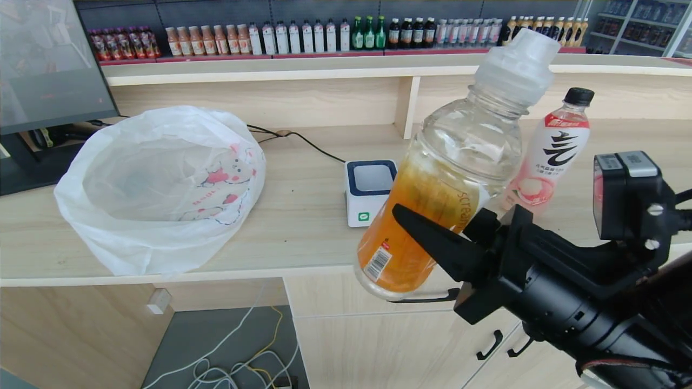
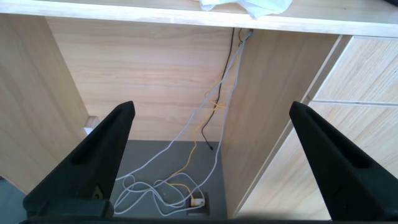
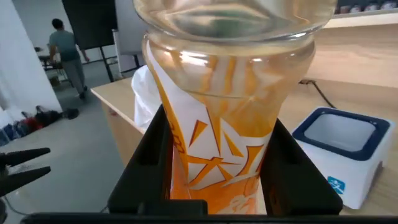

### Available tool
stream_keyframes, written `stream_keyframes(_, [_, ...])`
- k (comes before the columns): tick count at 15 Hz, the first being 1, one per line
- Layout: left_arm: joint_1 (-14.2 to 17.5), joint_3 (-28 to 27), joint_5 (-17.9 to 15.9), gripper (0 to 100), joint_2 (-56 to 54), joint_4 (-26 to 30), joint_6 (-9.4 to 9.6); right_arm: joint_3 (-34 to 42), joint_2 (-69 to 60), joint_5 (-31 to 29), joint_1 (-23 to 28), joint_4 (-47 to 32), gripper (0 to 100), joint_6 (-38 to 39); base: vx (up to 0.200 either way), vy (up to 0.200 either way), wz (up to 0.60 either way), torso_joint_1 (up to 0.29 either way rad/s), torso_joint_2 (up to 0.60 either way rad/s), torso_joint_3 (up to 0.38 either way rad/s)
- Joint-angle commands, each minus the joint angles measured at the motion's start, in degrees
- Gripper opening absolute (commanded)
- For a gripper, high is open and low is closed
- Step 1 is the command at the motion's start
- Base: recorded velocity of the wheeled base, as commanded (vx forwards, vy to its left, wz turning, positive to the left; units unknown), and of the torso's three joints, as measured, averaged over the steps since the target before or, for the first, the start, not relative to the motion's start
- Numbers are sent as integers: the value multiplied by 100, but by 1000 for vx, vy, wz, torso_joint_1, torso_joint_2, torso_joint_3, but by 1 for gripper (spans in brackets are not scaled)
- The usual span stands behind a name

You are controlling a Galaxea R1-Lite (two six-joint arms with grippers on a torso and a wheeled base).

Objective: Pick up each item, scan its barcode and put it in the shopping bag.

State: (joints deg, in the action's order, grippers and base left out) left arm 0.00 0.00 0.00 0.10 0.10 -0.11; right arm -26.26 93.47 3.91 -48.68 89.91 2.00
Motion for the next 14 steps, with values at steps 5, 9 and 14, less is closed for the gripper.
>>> stream_keyframes(5, [0,0,0,100,-1,-1,-7,-292,102,-945,306,9,0,-1316,0,0,0,0,0,0])
stream_keyframes(9, [0,0,0,100,-1,-1,-7,-925,84,-1947,535,9,0,-1870,0,0,0,0,0,0])
stream_keyframes(14, [0,0,0,100,-1,-1,-15,-802,5,-2219,543,9,0,-2107,0,0,0,0,0,0])
